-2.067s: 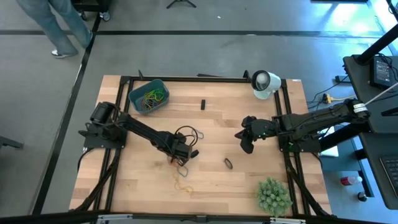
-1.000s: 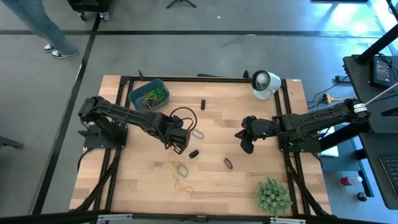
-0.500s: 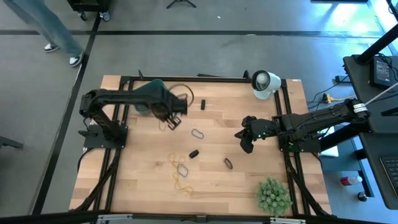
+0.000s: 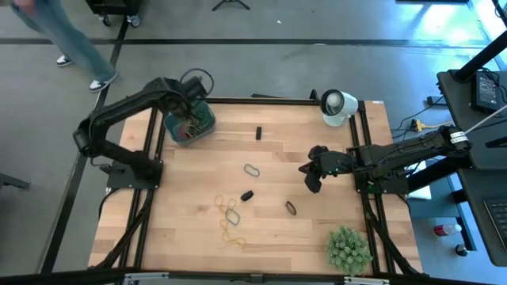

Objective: Pick and place rubber bands into bin
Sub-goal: Put the red rubber band into the bin

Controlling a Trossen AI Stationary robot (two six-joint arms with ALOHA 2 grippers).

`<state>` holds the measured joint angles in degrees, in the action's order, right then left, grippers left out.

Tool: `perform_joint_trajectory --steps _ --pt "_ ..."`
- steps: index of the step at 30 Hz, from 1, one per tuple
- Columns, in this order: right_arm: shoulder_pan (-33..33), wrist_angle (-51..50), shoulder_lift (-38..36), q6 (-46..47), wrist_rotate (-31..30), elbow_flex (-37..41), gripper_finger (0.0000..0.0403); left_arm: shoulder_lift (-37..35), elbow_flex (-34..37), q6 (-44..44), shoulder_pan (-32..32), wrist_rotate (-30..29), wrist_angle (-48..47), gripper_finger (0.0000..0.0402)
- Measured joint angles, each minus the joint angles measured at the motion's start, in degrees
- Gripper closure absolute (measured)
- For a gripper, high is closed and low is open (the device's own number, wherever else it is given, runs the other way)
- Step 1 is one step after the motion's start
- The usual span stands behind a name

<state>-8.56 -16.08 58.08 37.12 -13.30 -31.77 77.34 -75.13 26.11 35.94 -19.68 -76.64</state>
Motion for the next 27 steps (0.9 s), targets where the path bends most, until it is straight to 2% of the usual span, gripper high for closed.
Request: perform_joint_trajectory --steps 5,10,19,27 --pt "0.91 0.0 0.0 0.06 -2.12 0.0 0.0384 -0.07 5.32 -7.27 9.45 4.76 10.03 0.04" --pt "2.38 0.0 0.0 0.18 -2.14 0.0 0.0384 1.35 10.9 -10.7 14.8 7.85 14.12 0.04" --pt "4.73 0.0 0.0 0.25 -2.17 0.0 0.0384 3.76 19.76 -11.51 17.32 9.89 21.01 0.04" --pt "6.88 0.0 0.0 0.2 -2.21 0.0 0.0384 6.84 23.38 -10.23 17.42 11.08 25.69 0.0391"
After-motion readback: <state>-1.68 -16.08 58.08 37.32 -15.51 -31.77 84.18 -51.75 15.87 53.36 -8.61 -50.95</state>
